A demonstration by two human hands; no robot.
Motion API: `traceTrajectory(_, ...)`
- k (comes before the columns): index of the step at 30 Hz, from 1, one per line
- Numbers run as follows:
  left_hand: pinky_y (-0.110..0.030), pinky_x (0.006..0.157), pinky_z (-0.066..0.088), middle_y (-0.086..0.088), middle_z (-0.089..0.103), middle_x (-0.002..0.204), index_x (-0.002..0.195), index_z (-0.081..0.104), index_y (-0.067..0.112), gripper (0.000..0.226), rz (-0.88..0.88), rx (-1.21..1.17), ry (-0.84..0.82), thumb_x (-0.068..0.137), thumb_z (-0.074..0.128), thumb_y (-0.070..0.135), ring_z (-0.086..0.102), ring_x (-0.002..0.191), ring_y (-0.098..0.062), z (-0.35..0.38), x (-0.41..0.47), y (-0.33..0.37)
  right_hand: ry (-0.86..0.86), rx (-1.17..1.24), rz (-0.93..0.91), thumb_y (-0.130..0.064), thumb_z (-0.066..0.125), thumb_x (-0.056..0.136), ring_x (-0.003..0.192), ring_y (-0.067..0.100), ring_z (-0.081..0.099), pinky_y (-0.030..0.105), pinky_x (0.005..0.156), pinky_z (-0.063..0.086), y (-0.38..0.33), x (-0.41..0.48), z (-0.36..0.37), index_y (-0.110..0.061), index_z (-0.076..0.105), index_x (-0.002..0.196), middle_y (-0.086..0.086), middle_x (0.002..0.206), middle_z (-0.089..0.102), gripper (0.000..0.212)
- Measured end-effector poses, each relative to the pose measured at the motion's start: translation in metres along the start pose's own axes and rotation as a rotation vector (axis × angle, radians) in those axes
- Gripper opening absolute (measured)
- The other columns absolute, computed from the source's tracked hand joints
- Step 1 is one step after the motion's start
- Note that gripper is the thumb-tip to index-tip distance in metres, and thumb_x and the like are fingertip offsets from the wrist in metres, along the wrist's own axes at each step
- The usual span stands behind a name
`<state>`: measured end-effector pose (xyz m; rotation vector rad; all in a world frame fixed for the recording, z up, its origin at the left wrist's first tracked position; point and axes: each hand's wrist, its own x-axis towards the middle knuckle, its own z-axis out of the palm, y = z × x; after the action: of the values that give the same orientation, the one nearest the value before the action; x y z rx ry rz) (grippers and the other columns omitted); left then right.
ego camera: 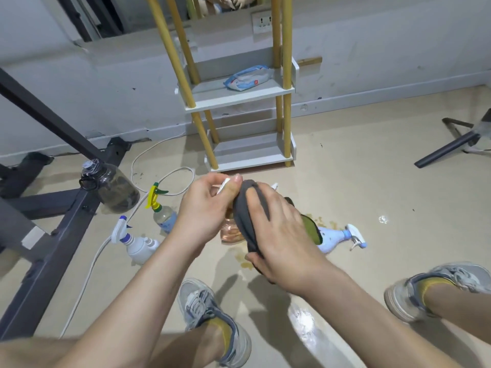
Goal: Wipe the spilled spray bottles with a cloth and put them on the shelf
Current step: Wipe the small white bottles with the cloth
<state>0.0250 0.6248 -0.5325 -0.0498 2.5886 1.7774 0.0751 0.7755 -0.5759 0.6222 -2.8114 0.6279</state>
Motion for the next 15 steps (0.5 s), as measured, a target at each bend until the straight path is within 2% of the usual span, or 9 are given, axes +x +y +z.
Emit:
traceTrajectory(1, -0.056, 0.075, 0.056, -0.001, 0.069, 0.065, 0.074, 0.067, 0.022, 0.04, -0.035, 0.011, 0.047, 0.074, 0.064, 0.062, 0.063, 0.062, -0.02, 0.001, 0.0, 0.001, 0.051, -0.06, 0.005, -0.029, 0.085, 0.063, 0.129, 0.039, 0.042, 0.049, 0.102, 0.044, -0.004, 0.001, 0.01, -0.008, 0.018, 0.146, 0.021, 0.15, 0.031, 0.109)
traceTrajectory(3, -0.052, 0.069, 0.055, 0.001, 0.063, 0.055, 0.066, 0.061, 0.018, 0.05, -0.058, 0.121, 0.102, 0.072, 0.055, 0.067, 0.059, 0.057, -0.023, 0.003, -0.004, 0.005, 0.153, -0.058, 0.046, -0.022, 0.086, 0.06, 0.105, 0.04, 0.059, 0.045, 0.083, 0.054, -0.005, 0.007, 0.024, -0.007, 0.027, 0.141, 0.023, 0.134, 0.05, 0.101)
traceTrajectory(5, -0.045, 0.069, 0.054, 0.0, 0.063, 0.058, 0.068, 0.057, 0.017, 0.047, -0.019, 0.373, 0.127, 0.082, 0.049, 0.061, 0.061, 0.065, -0.028, 0.006, -0.01, 0.008, 0.15, 0.059, 0.163, -0.02, 0.079, 0.068, 0.086, 0.038, 0.063, 0.041, 0.066, 0.055, -0.004, 0.015, 0.021, -0.019, 0.032, 0.137, 0.013, 0.113, 0.061, 0.083)
traceTrajectory(7, -0.035, 0.065, 0.046, 0.005, 0.058, 0.059, 0.074, 0.053, 0.019, 0.037, 0.12, 0.52, 0.124, 0.092, 0.049, 0.052, 0.055, 0.068, -0.021, 0.005, -0.017, 0.011, 0.029, 0.239, 0.27, -0.026, 0.069, 0.076, 0.087, 0.03, 0.062, 0.04, 0.07, 0.053, 0.001, 0.02, 0.007, -0.031, 0.04, 0.127, 0.001, 0.101, 0.063, 0.059)
traceTrajectory(8, -0.032, 0.06, 0.039, 0.008, 0.053, 0.057, 0.077, 0.051, 0.021, 0.032, 0.211, 0.514, 0.078, 0.093, 0.051, 0.048, 0.049, 0.064, -0.013, 0.003, -0.02, 0.012, -0.074, 0.366, 0.276, -0.025, 0.07, 0.076, 0.087, 0.025, 0.062, 0.038, 0.072, 0.052, 0.008, 0.023, -0.002, -0.03, 0.047, 0.119, -0.002, 0.096, 0.064, 0.049)
traceTrajectory(10, -0.025, 0.055, 0.03, 0.013, 0.049, 0.061, 0.086, 0.053, 0.022, 0.023, 0.401, 0.453, -0.121, 0.094, 0.055, 0.043, 0.043, 0.061, -0.01, -0.004, -0.025, 0.012, -0.361, 0.659, 0.228, -0.015, 0.08, 0.073, 0.08, 0.017, 0.064, 0.035, 0.072, 0.053, 0.023, 0.029, -0.024, -0.02, 0.058, 0.097, -0.001, 0.084, 0.067, 0.033)
traceTrajectory(12, -0.023, 0.061, 0.038, 0.019, 0.055, 0.075, 0.097, 0.055, 0.023, 0.016, 0.516, 0.451, -0.344, 0.091, 0.056, 0.039, 0.049, 0.071, -0.008, -0.014, -0.029, 0.01, -0.646, 0.891, 0.184, -0.001, 0.081, 0.073, 0.072, 0.01, 0.063, 0.029, 0.067, 0.053, 0.033, 0.031, -0.042, -0.017, 0.061, 0.081, -0.004, 0.075, 0.065, 0.027)
traceTrajectory(13, -0.027, 0.069, 0.045, 0.019, 0.058, 0.086, 0.102, 0.055, 0.026, 0.018, 0.514, 0.423, -0.412, 0.089, 0.056, 0.039, 0.053, 0.079, -0.009, -0.019, -0.028, 0.007, -0.68, 0.909, 0.175, 0.001, 0.08, 0.073, 0.068, 0.008, 0.061, 0.025, 0.065, 0.051, 0.035, 0.031, -0.045, -0.019, 0.061, 0.077, -0.007, 0.071, 0.064, 0.028)
traceTrajectory(15, -0.041, 0.081, 0.053, 0.016, 0.061, 0.098, 0.103, 0.054, 0.036, 0.024, 0.328, 0.268, -0.375, 0.085, 0.053, 0.051, 0.06, 0.088, -0.016, -0.027, -0.026, 0.007, -0.506, 0.763, 0.19, -0.007, 0.08, 0.073, 0.064, 0.007, 0.058, 0.026, 0.061, 0.048, 0.028, 0.03, -0.044, -0.021, 0.057, 0.076, -0.01, 0.068, 0.061, 0.027)
